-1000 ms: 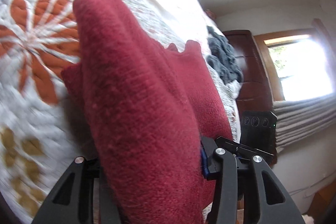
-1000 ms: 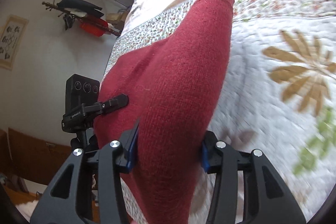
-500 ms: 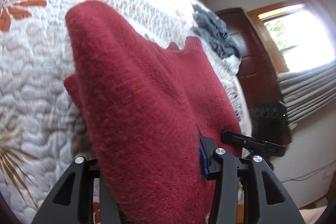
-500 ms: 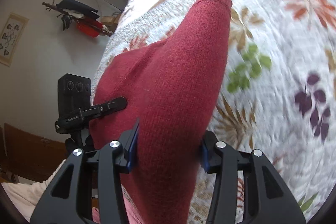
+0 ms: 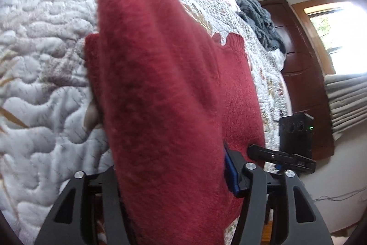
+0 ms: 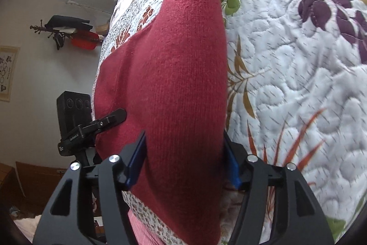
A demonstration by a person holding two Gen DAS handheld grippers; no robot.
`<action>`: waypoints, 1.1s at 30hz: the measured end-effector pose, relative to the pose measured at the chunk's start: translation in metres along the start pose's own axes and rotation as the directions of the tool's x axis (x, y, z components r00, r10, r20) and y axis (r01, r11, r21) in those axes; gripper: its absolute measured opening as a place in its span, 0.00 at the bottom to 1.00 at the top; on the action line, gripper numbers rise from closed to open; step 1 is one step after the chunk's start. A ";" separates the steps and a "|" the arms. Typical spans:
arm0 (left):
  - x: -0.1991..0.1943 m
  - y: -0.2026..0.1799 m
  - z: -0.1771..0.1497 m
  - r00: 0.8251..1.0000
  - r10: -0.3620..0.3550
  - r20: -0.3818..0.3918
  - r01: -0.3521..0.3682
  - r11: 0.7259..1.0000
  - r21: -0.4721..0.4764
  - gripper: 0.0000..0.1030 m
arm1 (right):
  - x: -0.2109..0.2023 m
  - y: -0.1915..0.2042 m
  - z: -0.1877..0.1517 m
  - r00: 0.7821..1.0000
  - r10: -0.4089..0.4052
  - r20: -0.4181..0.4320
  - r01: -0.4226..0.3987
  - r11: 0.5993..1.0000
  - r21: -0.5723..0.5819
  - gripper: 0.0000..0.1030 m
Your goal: Fold small clothes
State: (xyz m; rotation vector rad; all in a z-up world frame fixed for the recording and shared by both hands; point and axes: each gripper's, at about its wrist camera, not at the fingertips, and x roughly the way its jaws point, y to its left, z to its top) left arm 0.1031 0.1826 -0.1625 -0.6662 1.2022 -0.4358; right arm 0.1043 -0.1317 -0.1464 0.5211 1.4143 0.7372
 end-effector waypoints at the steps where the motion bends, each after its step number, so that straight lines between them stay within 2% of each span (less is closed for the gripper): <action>1: -0.003 -0.003 -0.002 1.000 0.021 0.001 -0.021 1.000 0.014 0.61 | -0.006 -0.005 -0.006 1.000 -0.002 0.000 0.002 1.000 -0.002 0.63; 6: -0.018 -0.015 -0.025 0.995 0.095 0.035 -0.097 0.992 0.077 0.65 | -0.019 -0.007 -0.033 1.000 0.000 -0.016 0.000 1.000 -0.022 0.66; 9: -0.023 -0.016 -0.039 0.993 0.108 0.052 -0.111 0.991 0.072 0.66 | -0.018 -0.010 -0.051 0.999 -0.014 -0.037 0.013 0.999 -0.030 0.63; 11: -0.033 -0.010 -0.053 0.990 0.122 0.076 -0.128 0.989 0.074 0.66 | -0.019 -0.015 -0.062 0.999 -0.012 -0.044 0.011 1.000 -0.023 0.50; 13: -0.037 -0.011 -0.061 0.988 0.131 0.080 -0.136 0.988 0.070 0.66 | -0.023 -0.020 -0.072 0.999 0.015 -0.042 -0.015 1.000 -0.003 0.42; 14: -0.039 -0.012 -0.065 0.987 0.137 0.085 -0.144 0.987 0.071 0.66 | -0.025 -0.020 -0.075 0.999 0.017 -0.036 -0.017 1.000 -0.001 0.35; 17: -0.040 -0.022 -0.071 0.978 0.185 0.095 -0.194 0.977 0.094 0.65 | -0.037 -0.019 -0.082 0.999 0.044 -0.014 -0.044 0.999 -0.010 0.25; 19: -0.039 -0.024 -0.076 0.969 0.227 0.093 -0.237 0.965 0.110 0.64 | -0.045 -0.012 -0.083 0.999 0.038 -0.004 -0.038 0.998 -0.046 0.24; 22: -0.036 -0.012 -0.085 0.958 0.279 0.072 -0.285 0.955 0.088 0.64 | -0.043 -0.005 -0.083 1.000 -0.015 -0.013 0.014 0.997 -0.078 0.24; 25: -0.036 0.001 -0.089 0.967 0.244 0.071 -0.247 0.968 0.039 0.64 | -0.037 -0.014 -0.084 0.999 -0.028 -0.022 0.027 0.998 -0.048 0.24; 33: -0.038 0.012 -0.094 0.969 0.233 0.082 -0.237 0.971 0.040 0.64 | -0.024 -0.017 -0.082 0.998 -0.067 -0.015 0.067 0.998 -0.021 0.25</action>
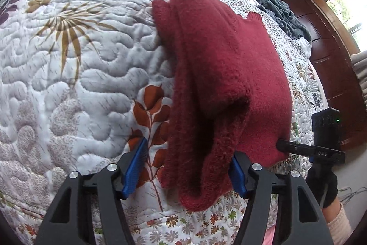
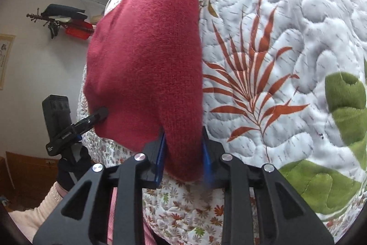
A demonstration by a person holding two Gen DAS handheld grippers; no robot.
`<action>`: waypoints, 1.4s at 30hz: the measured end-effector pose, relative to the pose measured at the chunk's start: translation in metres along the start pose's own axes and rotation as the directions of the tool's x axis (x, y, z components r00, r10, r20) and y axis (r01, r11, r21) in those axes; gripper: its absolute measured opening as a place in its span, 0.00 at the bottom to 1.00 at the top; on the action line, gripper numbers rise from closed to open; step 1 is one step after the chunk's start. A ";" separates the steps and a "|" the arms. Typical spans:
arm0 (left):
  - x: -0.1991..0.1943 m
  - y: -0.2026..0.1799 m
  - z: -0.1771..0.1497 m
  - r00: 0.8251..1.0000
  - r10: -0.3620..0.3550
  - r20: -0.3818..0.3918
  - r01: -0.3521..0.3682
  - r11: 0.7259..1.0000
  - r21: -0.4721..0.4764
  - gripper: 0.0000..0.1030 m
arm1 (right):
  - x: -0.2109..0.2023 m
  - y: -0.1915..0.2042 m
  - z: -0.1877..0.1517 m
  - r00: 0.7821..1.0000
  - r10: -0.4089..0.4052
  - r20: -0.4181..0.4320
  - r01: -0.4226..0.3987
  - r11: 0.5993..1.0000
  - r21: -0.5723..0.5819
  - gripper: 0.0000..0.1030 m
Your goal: Fold small clothes
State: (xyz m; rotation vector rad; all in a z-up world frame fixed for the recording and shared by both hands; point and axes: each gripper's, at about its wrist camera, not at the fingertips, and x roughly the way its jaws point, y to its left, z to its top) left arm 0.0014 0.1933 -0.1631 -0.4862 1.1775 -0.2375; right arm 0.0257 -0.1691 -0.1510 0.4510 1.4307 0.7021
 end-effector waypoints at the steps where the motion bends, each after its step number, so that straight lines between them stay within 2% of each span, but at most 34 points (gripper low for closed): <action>1: 0.000 0.001 0.000 1.000 -0.001 0.000 0.001 1.000 -0.002 0.64 | 0.000 0.001 0.000 1.000 -0.003 0.003 0.003 1.000 0.003 0.26; 5: -0.005 0.005 -0.004 1.000 0.006 0.002 -0.006 1.000 -0.008 0.64 | 0.000 0.011 0.001 1.000 -0.020 0.010 0.020 1.000 0.010 0.30; 8: -0.011 0.004 -0.008 1.000 0.020 0.004 -0.019 1.000 -0.023 0.64 | -0.005 0.022 -0.001 0.997 -0.068 0.022 0.069 0.998 -0.005 0.38; 10: -0.018 0.003 -0.012 0.999 0.040 0.015 -0.039 0.999 -0.033 0.63 | -0.010 0.027 -0.003 0.995 -0.097 0.029 0.097 0.995 -0.020 0.39; 12: -0.026 0.001 -0.016 0.998 0.064 0.025 -0.063 0.997 -0.042 0.63 | -0.014 0.032 -0.005 0.992 -0.124 0.037 0.125 0.992 -0.025 0.45; 13: -0.030 -0.001 -0.018 0.997 0.077 0.032 -0.075 0.996 -0.046 0.63 | -0.017 0.035 -0.006 0.988 -0.149 0.046 0.151 0.988 -0.026 0.56; 14: -0.034 -0.003 -0.020 0.995 0.093 0.034 -0.091 0.995 -0.049 0.63 | -0.021 0.039 -0.008 0.983 -0.175 0.061 0.178 0.984 -0.033 0.62; 15: -0.038 -0.006 -0.021 0.994 0.105 0.036 -0.103 0.993 -0.052 0.63 | -0.023 0.041 -0.009 0.978 -0.194 0.070 0.197 0.980 -0.040 0.63; 17: -0.044 -0.010 -0.024 0.991 0.125 0.042 -0.122 0.991 -0.059 0.64 | -0.026 0.050 -0.011 0.970 -0.229 0.081 0.234 0.971 -0.047 0.74; 22: -0.061 -0.023 -0.031 0.980 0.192 0.055 -0.188 0.980 -0.065 0.68 | -0.029 0.070 -0.018 0.932 -0.345 0.109 0.353 0.932 -0.076 0.83; 24: -0.067 -0.029 -0.034 0.972 0.227 0.060 -0.222 0.972 -0.071 0.69 | -0.032 0.077 -0.021 0.918 -0.375 0.125 0.387 0.918 -0.085 0.84; 26: -0.072 -0.035 -0.037 0.968 0.241 0.063 -0.237 0.969 -0.070 0.73 | -0.035 0.080 -0.022 0.915 -0.382 0.133 0.394 0.915 -0.085 0.86; 29: -0.077 -0.046 -0.041 0.949 0.309 0.057 -0.306 0.951 -0.053 0.78 | -0.041 0.089 -0.027 0.904 -0.399 0.155 0.414 0.906 -0.085 0.86; 32: -0.082 -0.054 -0.043 0.942 0.331 0.059 -0.329 0.943 -0.043 0.81 | -0.046 0.098 -0.032 0.893 -0.416 0.170 0.435 0.896 -0.087 0.88; 35: -0.087 -0.061 -0.046 0.936 0.346 0.063 -0.343 0.938 -0.046 0.85 | -0.052 0.107 -0.037 0.892 -0.412 0.188 0.434 0.896 -0.094 0.88; 40: -0.095 -0.076 -0.050 0.909 0.410 0.074 -0.408 0.912 -0.038 0.87 | -0.062 0.122 -0.047 0.868 -0.448 0.214 0.476 0.873 -0.105 0.89; 42: -0.099 -0.084 -0.051 0.896 0.438 0.075 -0.437 0.899 -0.030 0.90 | -0.065 0.129 -0.049 0.856 -0.467 0.220 0.497 0.861 -0.105 0.92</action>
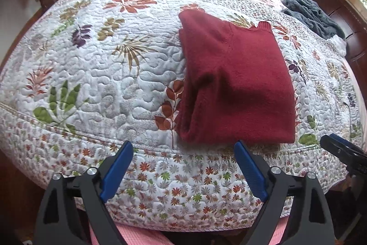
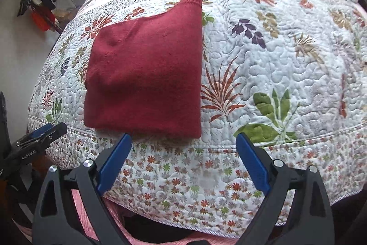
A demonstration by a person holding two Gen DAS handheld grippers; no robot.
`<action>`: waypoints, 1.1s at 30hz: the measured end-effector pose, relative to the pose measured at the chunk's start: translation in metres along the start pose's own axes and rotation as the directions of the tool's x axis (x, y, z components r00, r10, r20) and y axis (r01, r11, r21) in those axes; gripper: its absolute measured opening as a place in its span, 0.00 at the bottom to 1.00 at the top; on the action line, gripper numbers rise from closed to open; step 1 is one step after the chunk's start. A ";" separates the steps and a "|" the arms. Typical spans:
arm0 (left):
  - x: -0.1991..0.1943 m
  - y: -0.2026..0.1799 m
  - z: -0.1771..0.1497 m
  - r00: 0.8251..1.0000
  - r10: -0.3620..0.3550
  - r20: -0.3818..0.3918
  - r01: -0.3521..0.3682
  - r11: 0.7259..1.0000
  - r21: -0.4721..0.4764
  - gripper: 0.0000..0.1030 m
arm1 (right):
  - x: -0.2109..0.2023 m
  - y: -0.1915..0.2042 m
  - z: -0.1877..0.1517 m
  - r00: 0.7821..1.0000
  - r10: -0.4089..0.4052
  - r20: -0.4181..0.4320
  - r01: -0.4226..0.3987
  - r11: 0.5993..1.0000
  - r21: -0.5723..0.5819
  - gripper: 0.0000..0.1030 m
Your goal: Fold small clothes
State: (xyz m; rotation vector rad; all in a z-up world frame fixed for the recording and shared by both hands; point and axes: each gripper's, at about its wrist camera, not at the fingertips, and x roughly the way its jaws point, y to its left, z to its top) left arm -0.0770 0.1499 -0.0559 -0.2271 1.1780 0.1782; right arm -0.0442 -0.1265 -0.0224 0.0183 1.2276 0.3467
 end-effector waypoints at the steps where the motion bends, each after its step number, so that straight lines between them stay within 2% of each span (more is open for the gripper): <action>1: -0.004 -0.003 0.000 1.000 0.020 0.002 -0.020 1.000 0.007 0.91 | -0.004 0.002 0.000 1.000 -0.023 -0.001 0.023 1.000 -0.002 0.93; 9: -0.030 -0.013 -0.004 0.998 0.048 0.036 -0.049 0.999 0.024 0.91 | -0.025 0.011 -0.004 0.996 -0.082 0.019 0.082 0.997 0.001 0.94; 17: -0.049 -0.023 -0.008 0.990 0.114 0.083 -0.119 0.992 0.052 0.91 | -0.048 0.023 -0.008 0.985 -0.157 0.071 0.158 0.987 -0.015 0.94; 23: -0.061 -0.028 -0.010 0.987 0.125 0.104 -0.131 0.990 0.057 0.91 | -0.062 0.025 -0.010 0.987 -0.138 0.082 0.138 0.990 0.004 0.95; 29: -0.070 -0.036 -0.010 0.984 0.130 0.124 -0.139 0.988 0.069 0.91 | -0.077 0.032 -0.011 0.975 -0.194 0.106 0.195 0.981 0.004 0.97; 33: -0.074 -0.039 -0.010 0.985 0.117 0.128 -0.127 0.989 0.073 0.91 | -0.083 0.036 -0.011 0.972 -0.201 0.120 0.203 0.979 -0.006 0.97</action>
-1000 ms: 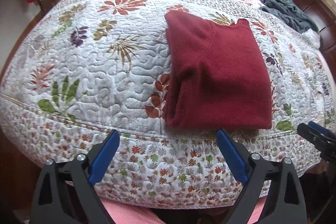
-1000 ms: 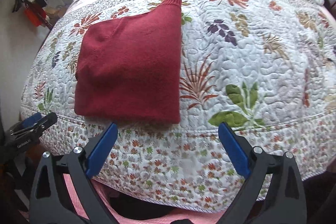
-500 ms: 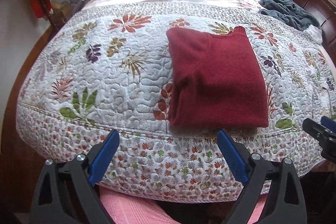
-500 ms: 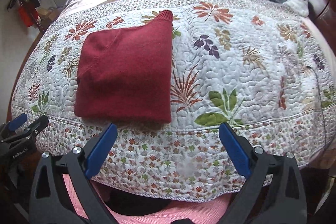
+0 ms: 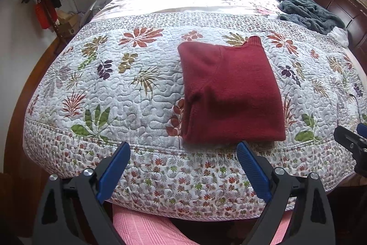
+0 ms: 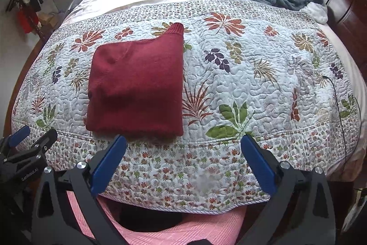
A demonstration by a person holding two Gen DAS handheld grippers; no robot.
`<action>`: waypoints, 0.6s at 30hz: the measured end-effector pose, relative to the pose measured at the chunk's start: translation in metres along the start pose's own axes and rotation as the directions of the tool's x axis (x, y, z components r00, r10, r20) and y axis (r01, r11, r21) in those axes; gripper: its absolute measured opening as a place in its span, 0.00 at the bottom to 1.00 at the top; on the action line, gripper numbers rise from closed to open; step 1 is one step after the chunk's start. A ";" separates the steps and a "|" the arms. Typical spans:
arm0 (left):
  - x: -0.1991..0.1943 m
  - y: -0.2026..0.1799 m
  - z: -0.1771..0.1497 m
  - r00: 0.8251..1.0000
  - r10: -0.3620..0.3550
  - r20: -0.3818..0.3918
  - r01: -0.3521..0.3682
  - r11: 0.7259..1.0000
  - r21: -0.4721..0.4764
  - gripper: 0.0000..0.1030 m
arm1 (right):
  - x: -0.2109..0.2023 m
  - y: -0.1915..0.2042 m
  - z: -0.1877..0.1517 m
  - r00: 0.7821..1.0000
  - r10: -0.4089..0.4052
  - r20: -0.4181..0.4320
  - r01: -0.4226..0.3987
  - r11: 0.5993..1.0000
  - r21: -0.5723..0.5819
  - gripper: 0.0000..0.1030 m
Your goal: Fold small clothes
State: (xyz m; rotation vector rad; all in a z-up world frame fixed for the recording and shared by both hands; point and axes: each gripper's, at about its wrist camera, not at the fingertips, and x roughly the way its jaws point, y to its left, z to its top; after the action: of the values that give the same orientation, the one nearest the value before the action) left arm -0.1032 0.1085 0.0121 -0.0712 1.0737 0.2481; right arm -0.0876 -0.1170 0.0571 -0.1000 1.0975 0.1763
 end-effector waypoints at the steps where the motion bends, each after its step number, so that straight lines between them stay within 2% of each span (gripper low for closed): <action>1: -0.001 -0.001 0.000 1.000 0.001 0.002 -0.001 1.000 0.002 0.91 | -0.001 0.001 0.000 1.000 -0.007 0.005 0.007 1.000 -0.005 0.97; 7: -0.003 -0.002 0.003 1.000 0.000 0.006 0.000 1.000 0.005 0.91 | -0.005 0.002 0.002 1.000 0.017 0.009 -0.017 1.000 -0.011 0.97; 18: -0.003 -0.007 0.005 1.000 0.012 0.011 -0.012 1.000 0.021 0.91 | 0.000 0.001 0.003 1.000 0.004 0.001 -0.004 1.000 -0.009 0.97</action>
State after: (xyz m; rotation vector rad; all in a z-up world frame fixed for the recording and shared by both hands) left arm -0.0988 0.1023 0.0169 -0.0442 1.0655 0.2473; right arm -0.0858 -0.1155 0.0587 -0.1055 1.0960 0.1848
